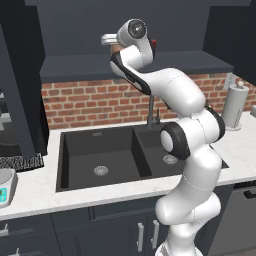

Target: Pick the honey bottle and place it on the digital scale for weighing, and close the cabinet.

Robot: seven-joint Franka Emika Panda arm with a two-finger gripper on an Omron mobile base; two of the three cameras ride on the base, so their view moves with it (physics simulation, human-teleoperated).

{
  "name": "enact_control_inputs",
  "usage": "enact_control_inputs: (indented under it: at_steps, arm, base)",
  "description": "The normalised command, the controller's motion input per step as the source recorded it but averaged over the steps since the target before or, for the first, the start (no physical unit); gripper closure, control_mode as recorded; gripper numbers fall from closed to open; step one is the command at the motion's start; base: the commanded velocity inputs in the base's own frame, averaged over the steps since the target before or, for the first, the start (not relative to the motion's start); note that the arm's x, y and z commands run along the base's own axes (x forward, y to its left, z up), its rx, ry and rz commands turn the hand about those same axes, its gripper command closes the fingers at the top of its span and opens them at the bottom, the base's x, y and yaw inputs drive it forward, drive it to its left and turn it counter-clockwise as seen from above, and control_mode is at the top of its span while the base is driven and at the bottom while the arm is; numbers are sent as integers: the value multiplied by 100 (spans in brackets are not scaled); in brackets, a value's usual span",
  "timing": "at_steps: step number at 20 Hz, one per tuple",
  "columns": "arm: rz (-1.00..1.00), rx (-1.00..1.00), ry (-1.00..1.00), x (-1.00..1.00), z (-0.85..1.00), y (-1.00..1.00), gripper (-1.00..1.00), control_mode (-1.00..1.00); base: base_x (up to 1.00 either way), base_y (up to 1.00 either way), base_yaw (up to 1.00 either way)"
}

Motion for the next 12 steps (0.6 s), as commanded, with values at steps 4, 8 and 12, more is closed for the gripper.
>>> enact_control_inputs:
  at_steps: [4,8,12]
  arm:
    - [0,0,-6,-23,-3,0,100,-100]
    - [0,0,-24,-80,1,10,100,-100]
    - [0,0,-31,-78,0,17,100,-100]
  base:
    - [0,0,0]
    - [0,0,0]
    - [0,0,0]
